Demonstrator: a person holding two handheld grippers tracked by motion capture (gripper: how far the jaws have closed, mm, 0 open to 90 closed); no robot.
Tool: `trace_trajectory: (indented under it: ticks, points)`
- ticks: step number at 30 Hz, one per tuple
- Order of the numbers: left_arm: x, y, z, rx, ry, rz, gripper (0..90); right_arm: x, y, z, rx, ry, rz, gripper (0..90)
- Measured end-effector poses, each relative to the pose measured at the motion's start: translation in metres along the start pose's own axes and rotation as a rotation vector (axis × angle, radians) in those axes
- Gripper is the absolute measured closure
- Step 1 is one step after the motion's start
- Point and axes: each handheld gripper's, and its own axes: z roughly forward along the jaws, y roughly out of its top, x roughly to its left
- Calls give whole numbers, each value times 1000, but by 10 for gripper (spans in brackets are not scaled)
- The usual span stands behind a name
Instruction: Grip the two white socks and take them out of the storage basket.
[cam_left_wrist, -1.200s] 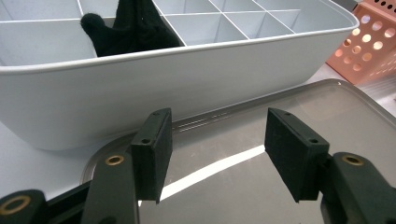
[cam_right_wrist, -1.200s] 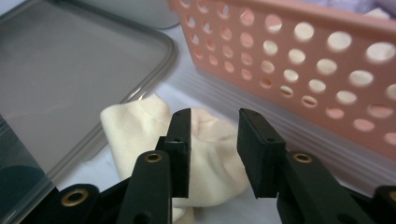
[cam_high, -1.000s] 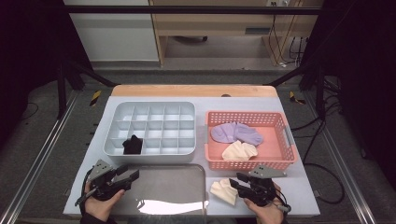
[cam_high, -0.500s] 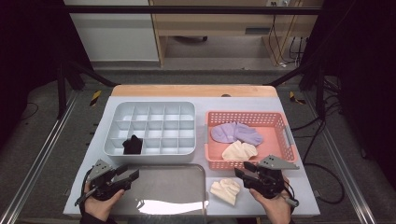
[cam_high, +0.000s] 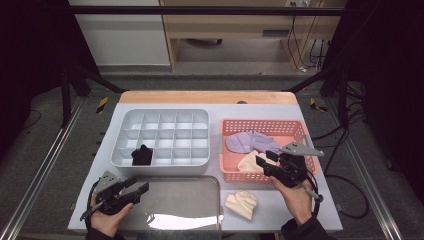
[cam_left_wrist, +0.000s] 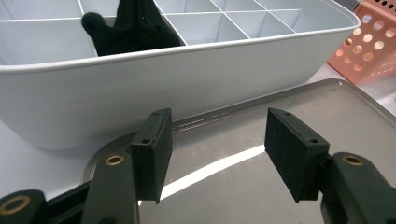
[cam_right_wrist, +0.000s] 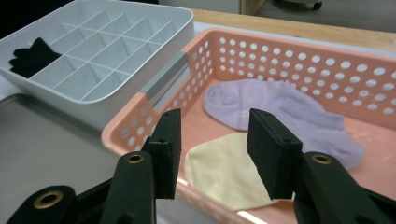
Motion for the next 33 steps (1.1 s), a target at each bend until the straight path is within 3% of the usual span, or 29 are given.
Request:
trace_trajectory:
  ticks: [11, 14, 33]
  points:
    - [0, 0, 1, 7, 3, 0, 407, -18, 24, 29, 50, -61, 9, 575]
    - [0, 0, 1, 6, 3, -1, 407, -20, 27, 35, 63, -76, -9, 582]
    - [1, 0, 1, 8, 2, -5, 407, -35, 40, 77, 175, -98, -15, 628]
